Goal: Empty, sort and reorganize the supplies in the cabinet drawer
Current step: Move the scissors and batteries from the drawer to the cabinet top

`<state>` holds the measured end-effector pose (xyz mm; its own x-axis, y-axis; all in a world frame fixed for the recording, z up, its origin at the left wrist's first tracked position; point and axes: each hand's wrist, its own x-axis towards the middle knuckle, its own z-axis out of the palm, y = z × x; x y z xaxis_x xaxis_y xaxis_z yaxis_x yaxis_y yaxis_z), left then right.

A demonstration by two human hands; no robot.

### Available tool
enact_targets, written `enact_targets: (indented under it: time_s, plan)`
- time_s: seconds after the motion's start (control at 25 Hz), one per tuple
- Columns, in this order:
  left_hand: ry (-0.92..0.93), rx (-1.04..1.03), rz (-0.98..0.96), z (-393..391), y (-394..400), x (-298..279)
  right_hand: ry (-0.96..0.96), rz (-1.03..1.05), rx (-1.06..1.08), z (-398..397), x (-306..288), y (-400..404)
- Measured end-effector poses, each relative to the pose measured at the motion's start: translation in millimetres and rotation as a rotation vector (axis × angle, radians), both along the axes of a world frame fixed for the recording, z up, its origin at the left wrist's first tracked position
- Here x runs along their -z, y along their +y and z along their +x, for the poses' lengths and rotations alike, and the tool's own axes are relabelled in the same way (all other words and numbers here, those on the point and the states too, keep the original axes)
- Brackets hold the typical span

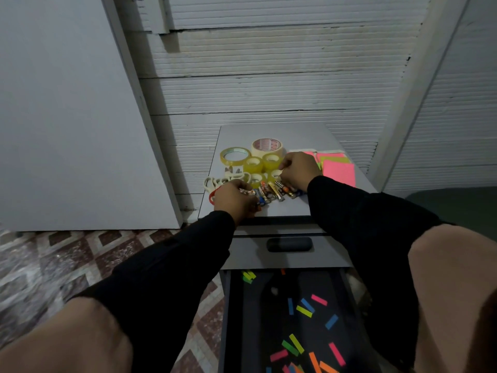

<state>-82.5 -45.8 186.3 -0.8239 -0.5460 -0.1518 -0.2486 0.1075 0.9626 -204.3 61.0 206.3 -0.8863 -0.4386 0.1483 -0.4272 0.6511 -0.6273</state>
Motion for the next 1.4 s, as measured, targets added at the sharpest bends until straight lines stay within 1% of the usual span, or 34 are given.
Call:
enact_targets:
  time_s: [0.12,0.2,0.32,0.48,0.56,0.76,0.84,0.92,1.04,1.16,1.28,1.4]
  plan:
    - [0.004,-0.025,-0.220,-19,-5,-7,-0.010,-0.066,-0.013,2,0,13]
    - [-0.020,-0.036,-0.338,-34,-8,-12,-0.013,-0.063,-0.025,4,3,23]
    - [-0.081,-0.036,-0.452,-50,-9,-19,-0.021,-0.040,-0.031,6,9,36]
    - [-0.235,-0.010,-0.629,-60,-5,-16,-0.018,-0.052,-0.026,4,12,49]
    - [-0.257,-0.012,-0.664,-62,-5,-14,-0.026,-0.073,-0.026,4,11,54]
    - [-0.229,-0.004,-0.635,-58,-3,-13,-0.078,-0.112,-0.024,9,11,57]
    - [-0.193,-0.015,-0.609,-52,0,-15,-0.071,-0.109,-0.033,13,11,58]
    - [-0.109,-0.030,-0.569,-41,4,-13,-0.069,-0.120,-0.046,19,10,58]
    - [0.025,-0.099,-0.579,-15,16,3,-0.146,-0.142,-0.082,33,14,59]
    - [0.174,-0.237,-0.438,16,28,23,-0.177,-0.145,-0.119,52,24,57]
    - [0.200,-0.286,-0.329,44,33,52,-0.217,-0.103,-0.185,73,42,56]
    - [0.114,-0.265,-0.216,64,28,94,-0.294,-0.036,-0.277,93,72,58]
